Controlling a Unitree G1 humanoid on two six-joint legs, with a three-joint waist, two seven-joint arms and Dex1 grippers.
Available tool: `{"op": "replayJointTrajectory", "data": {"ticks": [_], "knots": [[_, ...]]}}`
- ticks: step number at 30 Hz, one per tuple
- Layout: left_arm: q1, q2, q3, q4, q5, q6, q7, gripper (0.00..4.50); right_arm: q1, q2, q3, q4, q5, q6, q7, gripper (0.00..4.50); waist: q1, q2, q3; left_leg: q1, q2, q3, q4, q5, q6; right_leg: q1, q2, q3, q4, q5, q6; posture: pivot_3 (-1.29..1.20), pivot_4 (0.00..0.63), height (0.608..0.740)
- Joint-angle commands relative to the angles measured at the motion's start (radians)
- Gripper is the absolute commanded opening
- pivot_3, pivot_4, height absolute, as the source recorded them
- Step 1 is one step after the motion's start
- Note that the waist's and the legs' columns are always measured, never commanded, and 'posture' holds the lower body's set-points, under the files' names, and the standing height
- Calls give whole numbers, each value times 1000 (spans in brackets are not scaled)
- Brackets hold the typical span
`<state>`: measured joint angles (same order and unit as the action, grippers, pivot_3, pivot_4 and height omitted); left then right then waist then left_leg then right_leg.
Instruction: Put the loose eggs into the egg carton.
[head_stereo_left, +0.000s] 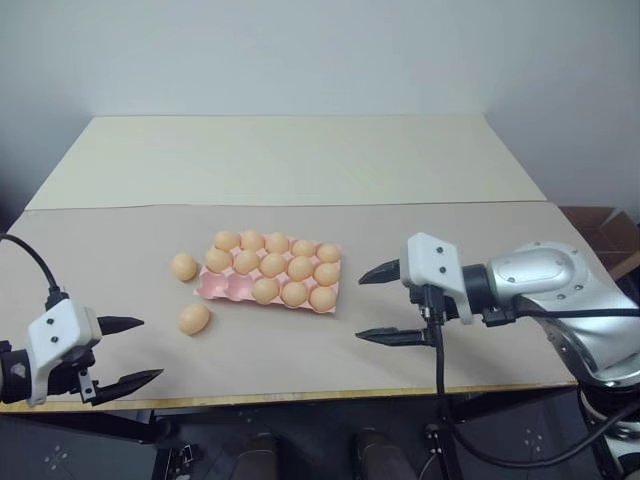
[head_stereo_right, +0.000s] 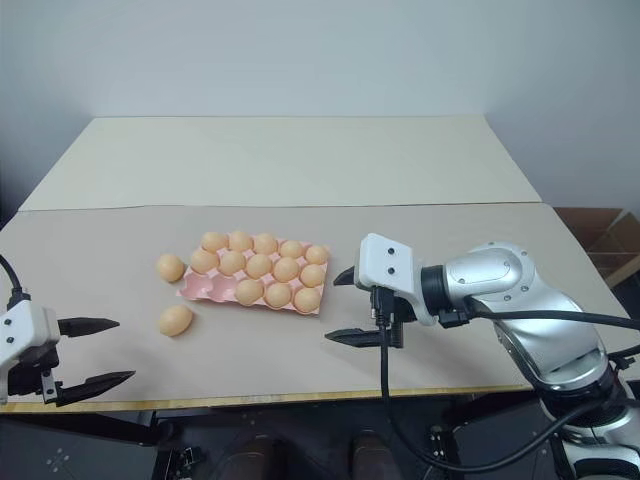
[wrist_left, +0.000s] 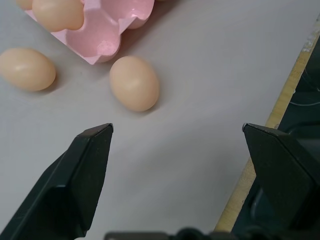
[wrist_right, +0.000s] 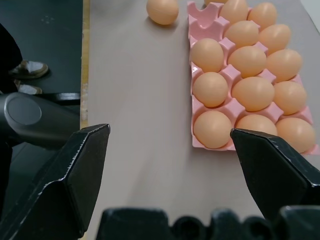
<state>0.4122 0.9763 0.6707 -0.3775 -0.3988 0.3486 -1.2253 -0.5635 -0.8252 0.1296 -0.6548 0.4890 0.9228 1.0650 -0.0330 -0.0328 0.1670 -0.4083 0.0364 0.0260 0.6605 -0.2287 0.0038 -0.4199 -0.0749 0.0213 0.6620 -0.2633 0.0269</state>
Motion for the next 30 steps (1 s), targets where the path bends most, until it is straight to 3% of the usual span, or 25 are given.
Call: {"op": "replayJointTrajectory", "data": {"ticks": [1, 13, 20, 30], "knots": [[20, -15, 46, -48, -12, 8, 15, 4500, 7, -14, -34, -42, 37, 10, -25, 4483, 1, 0, 0, 0, 0, 0, 0, 0, 0, 0, 0, 0, 0, 0, 0, 0, 150, 740], [30, -33, 72, -94, -14, 53, 57, 4500, 6, -33, 5, -7, 32, -28, -60, 4483, 16, 0, 0, 0, 0, 1, 0, 0, 0, 0, 0, 0, -1, 0, 0, 0, 150, 740], [-4, -121, 32, -109, -37, 53, 158, 4500, -1, -25, 29, 6, 20, -31, -85, 4483, 18, 0, 0, 0, 0, 1, 0, 0, 0, 0, 0, 0, -1, 0, 0, 0, 150, 740], [-166, -178, -165, 0, 23, 17, 280, 4500, 16, 2, 39, -28, 25, -4, -175, 4483, 21, -1, 0, 1, -2, 1, 0, 0, 0, 2, -1, 0, -1, 0, 0, 0, 150, 740]]}}
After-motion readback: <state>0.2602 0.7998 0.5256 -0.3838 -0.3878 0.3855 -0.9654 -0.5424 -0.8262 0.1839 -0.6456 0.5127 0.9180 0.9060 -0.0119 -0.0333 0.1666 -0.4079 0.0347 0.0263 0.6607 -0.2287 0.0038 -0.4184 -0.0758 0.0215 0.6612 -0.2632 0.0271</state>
